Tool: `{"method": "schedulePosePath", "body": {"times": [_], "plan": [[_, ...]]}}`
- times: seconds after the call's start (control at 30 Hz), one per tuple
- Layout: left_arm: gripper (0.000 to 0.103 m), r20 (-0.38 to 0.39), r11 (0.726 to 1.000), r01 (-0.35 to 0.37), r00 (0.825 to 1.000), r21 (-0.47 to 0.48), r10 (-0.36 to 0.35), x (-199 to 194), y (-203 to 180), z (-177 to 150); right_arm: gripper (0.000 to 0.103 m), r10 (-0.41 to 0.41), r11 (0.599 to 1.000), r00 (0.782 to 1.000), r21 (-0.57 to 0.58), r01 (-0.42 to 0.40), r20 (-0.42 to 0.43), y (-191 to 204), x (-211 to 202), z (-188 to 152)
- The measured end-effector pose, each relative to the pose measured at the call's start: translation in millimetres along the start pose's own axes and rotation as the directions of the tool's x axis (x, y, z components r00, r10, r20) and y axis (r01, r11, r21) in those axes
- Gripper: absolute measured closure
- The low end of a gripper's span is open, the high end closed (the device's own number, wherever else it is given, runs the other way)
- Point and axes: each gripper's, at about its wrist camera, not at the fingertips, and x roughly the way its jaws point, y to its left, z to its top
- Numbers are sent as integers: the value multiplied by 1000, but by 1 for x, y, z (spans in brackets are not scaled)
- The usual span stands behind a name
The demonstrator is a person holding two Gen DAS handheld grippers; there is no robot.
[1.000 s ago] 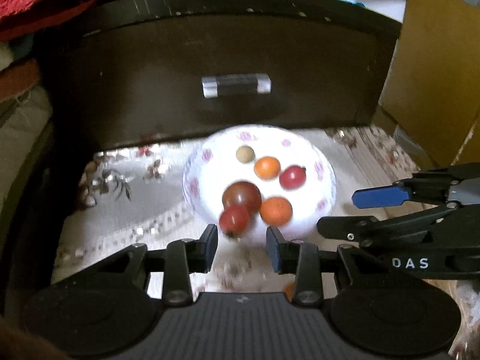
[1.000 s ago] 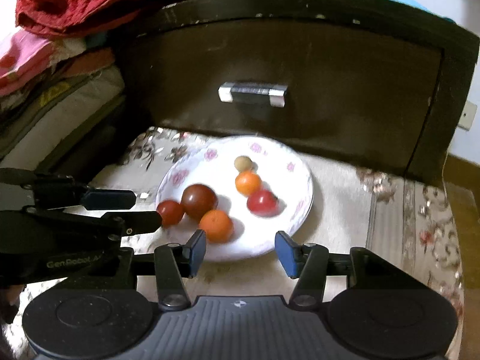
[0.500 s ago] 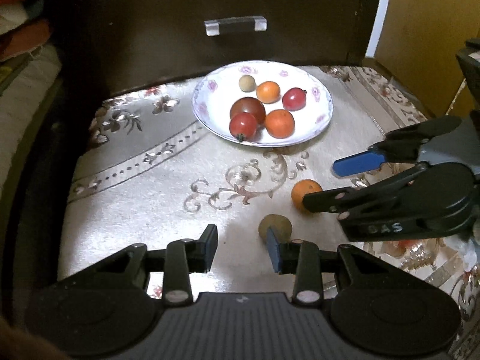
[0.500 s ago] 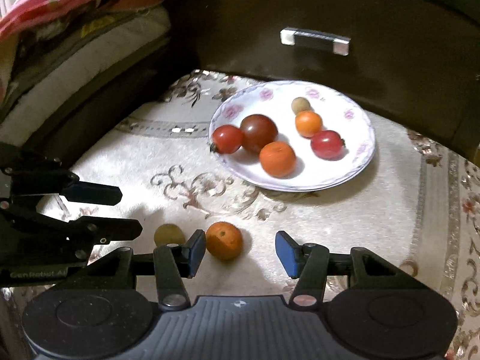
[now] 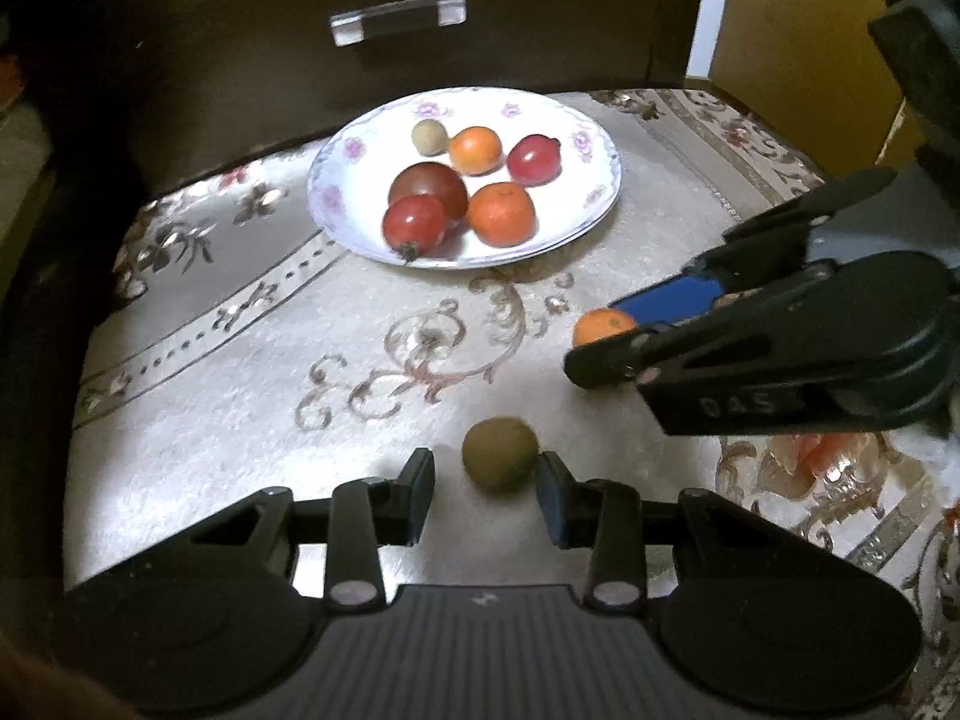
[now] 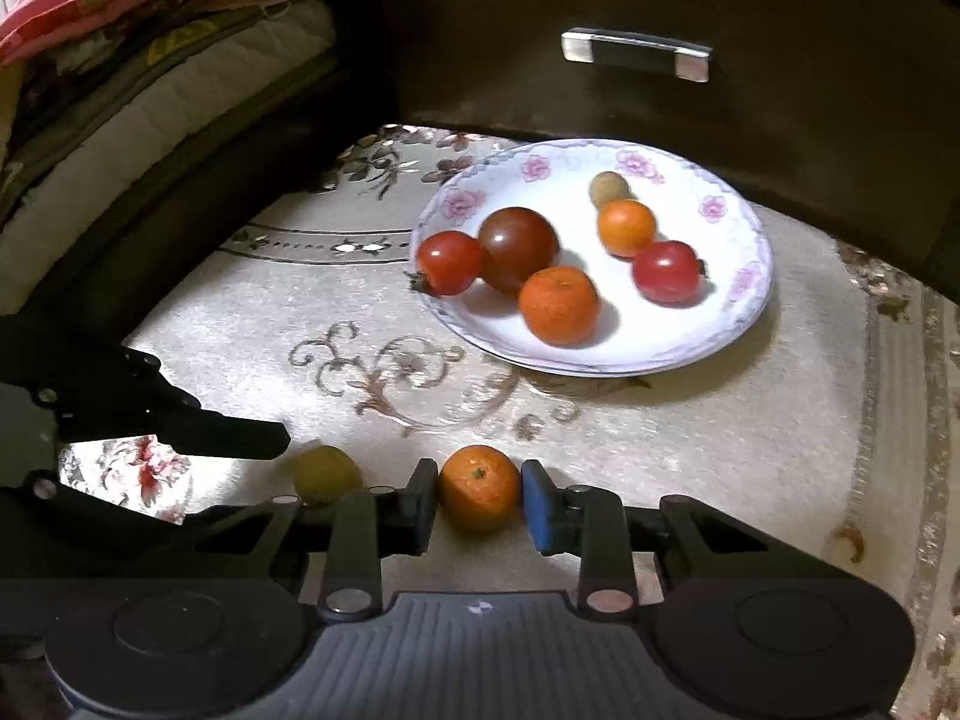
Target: Organize fruits
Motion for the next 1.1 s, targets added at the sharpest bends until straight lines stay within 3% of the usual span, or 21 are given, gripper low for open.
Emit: {"method": "schedulePosePath", "body": {"times": [0.13,0.2,0.33,0.47,0.57,0.73,0.9,1.1], "plan": [[59,14,1000,-7,1000,-11,7,7,-2,3,76,-16,1000,1000,15,16,-8,-6,-10,-8],[64,10,1000,-8,1000,-23,8,7,-4,4,76,-28,999,999,19,28,-21,-6,-15,-12],[68,5,1000,-24,1000,2,24,3,-13,0,76,-61,993,998,102,63,-22,-7,-26,-21],[68,7,999,-45,999,-13,45,-6,-17,-12,76,-139,983,990,123,136,21,6,-36,-32],[68,-5,995,-69,998,-77,69,-14,-17,-24,76,-121,980,992,163,116,21,13,-32,-36],[68,-33,980,-158,987,-123,155,-24,-19,-35,76,-132,988,991,80,130,12,31,-23,-41],[69,-67,963,-198,980,-185,188,-25,-20,-32,76,-107,990,994,90,106,6,31,-32,-47],[70,-54,961,-221,975,-166,215,-34,-36,-17,76,-97,991,995,95,95,13,26,-44,-51]]}}
